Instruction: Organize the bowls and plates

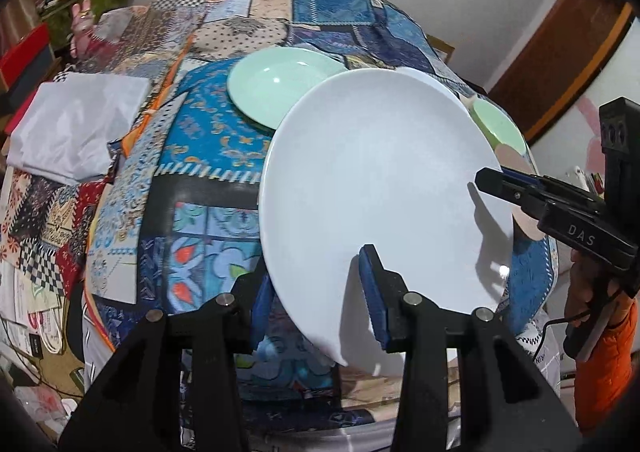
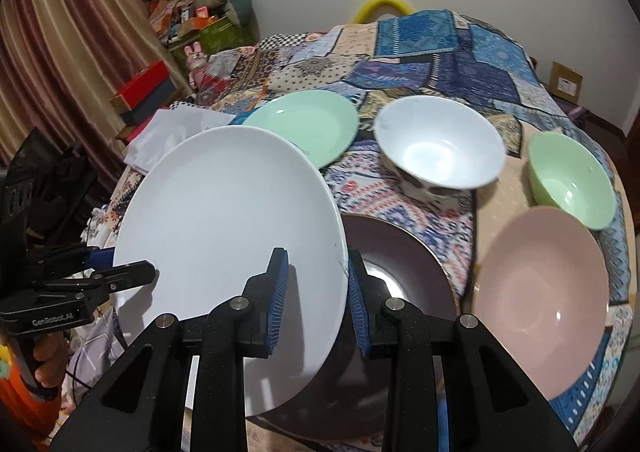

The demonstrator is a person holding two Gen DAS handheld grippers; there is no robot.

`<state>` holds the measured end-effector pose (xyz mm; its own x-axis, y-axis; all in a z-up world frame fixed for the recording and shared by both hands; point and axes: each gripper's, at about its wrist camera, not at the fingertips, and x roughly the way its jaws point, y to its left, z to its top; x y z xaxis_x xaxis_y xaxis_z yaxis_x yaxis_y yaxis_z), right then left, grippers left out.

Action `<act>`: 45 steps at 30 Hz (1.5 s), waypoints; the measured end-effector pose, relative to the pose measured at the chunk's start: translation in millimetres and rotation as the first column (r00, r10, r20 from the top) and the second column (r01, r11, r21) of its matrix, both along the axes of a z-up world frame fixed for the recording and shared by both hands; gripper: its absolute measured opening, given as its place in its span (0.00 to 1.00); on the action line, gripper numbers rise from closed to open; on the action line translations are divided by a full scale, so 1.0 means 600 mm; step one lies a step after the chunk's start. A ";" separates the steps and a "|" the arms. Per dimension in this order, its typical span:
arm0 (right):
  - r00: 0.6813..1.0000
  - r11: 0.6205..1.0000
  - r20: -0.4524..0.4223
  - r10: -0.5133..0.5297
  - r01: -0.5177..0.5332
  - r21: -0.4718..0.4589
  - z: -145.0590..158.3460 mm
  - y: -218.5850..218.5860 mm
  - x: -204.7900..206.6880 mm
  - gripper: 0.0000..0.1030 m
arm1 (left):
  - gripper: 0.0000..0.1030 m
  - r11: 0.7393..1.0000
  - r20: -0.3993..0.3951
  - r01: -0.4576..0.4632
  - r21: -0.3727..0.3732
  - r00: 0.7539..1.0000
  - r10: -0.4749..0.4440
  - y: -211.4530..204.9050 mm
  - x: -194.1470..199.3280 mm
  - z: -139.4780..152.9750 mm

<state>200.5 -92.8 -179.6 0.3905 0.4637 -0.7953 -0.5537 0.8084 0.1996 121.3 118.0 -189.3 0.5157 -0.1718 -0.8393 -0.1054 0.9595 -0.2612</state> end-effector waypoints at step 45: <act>0.982 0.981 -0.041 -0.187 0.184 -0.059 -0.078 -0.108 -0.011 0.26 | 0.40 0.988 -0.158 0.152 -0.023 0.975 -0.154 -0.116 0.089 -0.100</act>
<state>193.8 -157.8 -226.1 0.4279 0.3425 -0.8364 -0.3846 0.9065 0.1745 174.7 48.5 -249.3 0.3432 -0.2477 -0.9060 0.0016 0.9647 -0.2632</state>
